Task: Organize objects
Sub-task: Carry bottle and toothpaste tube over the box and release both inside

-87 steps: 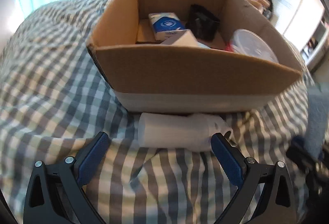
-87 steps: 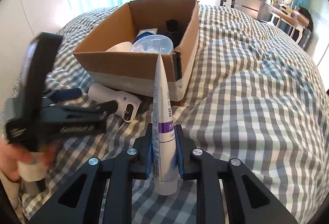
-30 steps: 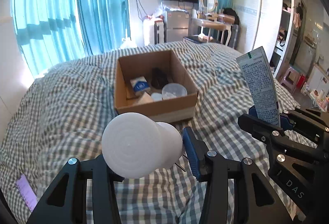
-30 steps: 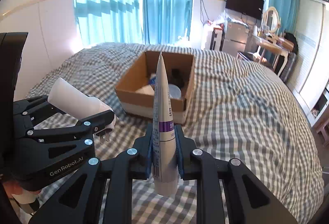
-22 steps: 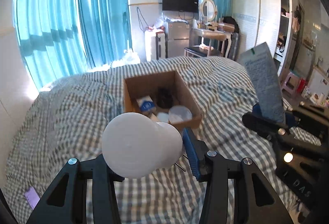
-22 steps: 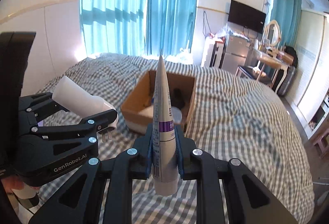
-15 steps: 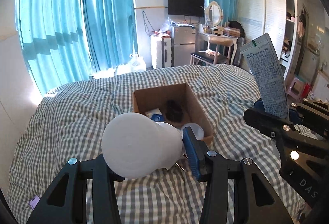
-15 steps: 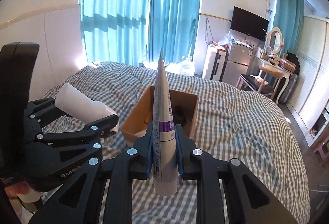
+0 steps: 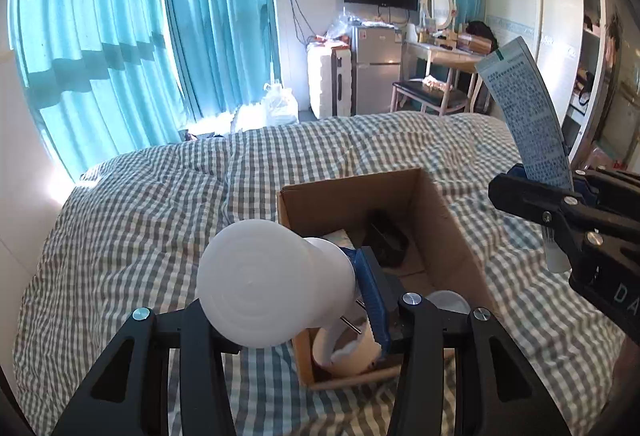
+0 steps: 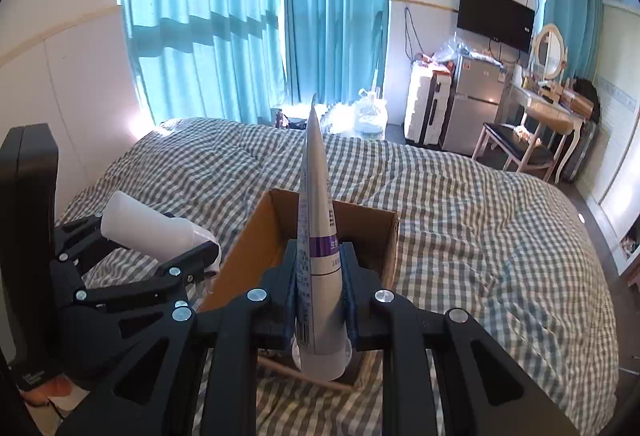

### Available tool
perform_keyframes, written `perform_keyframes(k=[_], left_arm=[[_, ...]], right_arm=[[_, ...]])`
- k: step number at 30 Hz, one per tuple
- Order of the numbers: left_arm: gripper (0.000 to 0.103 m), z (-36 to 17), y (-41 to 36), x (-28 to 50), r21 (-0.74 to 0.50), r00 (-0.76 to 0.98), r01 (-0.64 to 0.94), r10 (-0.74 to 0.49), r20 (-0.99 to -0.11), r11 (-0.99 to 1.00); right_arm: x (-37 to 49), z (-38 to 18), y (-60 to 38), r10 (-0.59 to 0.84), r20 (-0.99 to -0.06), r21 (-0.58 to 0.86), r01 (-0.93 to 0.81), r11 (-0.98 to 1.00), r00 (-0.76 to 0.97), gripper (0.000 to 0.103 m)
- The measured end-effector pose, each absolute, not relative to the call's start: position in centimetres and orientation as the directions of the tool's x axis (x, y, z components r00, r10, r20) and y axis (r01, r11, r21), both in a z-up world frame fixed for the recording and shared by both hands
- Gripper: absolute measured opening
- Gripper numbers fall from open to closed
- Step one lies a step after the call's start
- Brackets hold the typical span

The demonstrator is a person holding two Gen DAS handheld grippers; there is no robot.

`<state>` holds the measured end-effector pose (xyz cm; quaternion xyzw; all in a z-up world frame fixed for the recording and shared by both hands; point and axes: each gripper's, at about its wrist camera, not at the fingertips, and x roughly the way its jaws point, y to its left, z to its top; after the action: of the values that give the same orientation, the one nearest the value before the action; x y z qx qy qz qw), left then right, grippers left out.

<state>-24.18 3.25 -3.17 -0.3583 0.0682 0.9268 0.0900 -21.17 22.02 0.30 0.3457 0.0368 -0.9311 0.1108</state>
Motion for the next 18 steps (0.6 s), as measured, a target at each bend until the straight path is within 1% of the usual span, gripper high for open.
perform_keyframes(k=[10, 13, 18], left_arm=[[0.047, -8.3, 5.2, -30.0, 0.070, -0.675, -0.264, 0.132, -0.726, -0.962], [0.047, -9.7, 5.5, -31.1, 0.083, -0.668, -0.270, 0.124, -0.734, -0.959], [0.047, -11.2, 5.5, -32.0, 0.070, -0.647, -0.277, 0.133, -0.751, -0.958]], right_arm=[[-29.7, -6.4, 22.8, -0.205, -0.726, 0.080, 0.215, -0.973, -0.656, 0.018], [-30.7, -8.1, 22.5, -0.201, -0.742, 0.077, 0.216, -0.973, -0.640, 0.018], [-31.9, -10.5, 22.4, -0.199, -0.763, 0.078, 0.218, -0.973, -0.615, 0.018]])
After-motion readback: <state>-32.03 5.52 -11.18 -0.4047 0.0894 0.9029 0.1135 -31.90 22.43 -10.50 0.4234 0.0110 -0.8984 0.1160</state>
